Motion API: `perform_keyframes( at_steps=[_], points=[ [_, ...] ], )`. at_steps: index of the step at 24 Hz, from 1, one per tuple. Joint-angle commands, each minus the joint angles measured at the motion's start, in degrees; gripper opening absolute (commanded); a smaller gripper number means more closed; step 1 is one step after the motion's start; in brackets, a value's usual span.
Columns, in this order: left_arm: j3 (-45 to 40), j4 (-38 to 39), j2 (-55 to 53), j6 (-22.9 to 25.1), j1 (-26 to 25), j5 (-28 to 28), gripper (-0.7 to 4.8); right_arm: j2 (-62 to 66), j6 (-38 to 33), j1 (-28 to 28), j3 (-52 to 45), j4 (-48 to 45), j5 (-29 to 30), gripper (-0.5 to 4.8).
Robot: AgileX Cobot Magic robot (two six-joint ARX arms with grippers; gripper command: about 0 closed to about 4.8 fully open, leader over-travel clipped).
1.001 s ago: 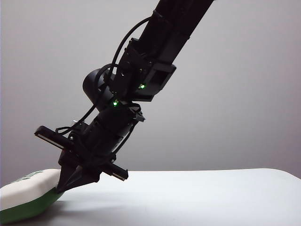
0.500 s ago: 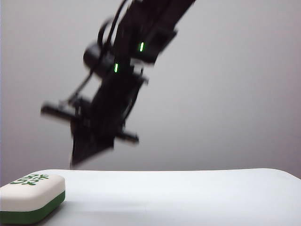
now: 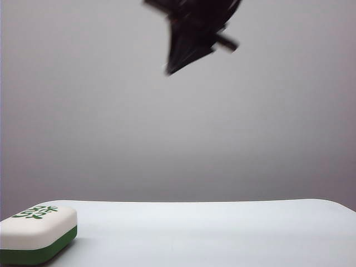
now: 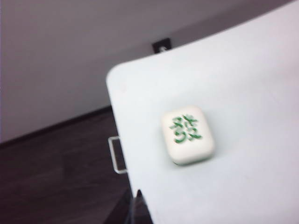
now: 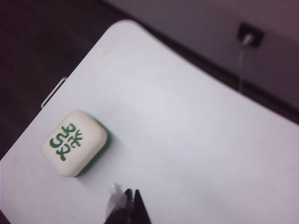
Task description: Move the foam mahjong from the right side of the table to the left side of the table.
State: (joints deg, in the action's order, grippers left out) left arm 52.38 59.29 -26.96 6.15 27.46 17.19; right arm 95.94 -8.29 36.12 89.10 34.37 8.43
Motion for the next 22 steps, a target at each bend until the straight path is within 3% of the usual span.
perform_keyframes(
  at_steps=[1,4,9,13,22],
  points=[
    [-1.53,-6.6,0.33,2.05,-0.02,1.99,-0.05,-11.82,0.59,-4.59,-8.04,-4.0,-1.9,-0.05],
    [-3.85,-16.37,3.93,1.7,-0.04,0.07,-0.05,-22.03,0.37,-7.5,-16.9,-8.33,-2.05,-0.05],
    [-8.39,-20.74,8.87,-2.16,-0.37,1.22,-0.05,-39.76,-0.24,-9.2,-33.81,-14.91,-8.39,-0.05],
    [-13.73,-31.93,9.16,-3.69,-0.39,-2.64,-0.05,-54.8,-2.67,-11.3,-49.29,-21.81,-9.77,-0.05],
    [-26.8,-44.94,9.16,-4.9,-0.42,-6.12,-0.05,-77.9,-3.96,-14.67,-66.1,-23.1,-11.82,-0.05]
  ],
)
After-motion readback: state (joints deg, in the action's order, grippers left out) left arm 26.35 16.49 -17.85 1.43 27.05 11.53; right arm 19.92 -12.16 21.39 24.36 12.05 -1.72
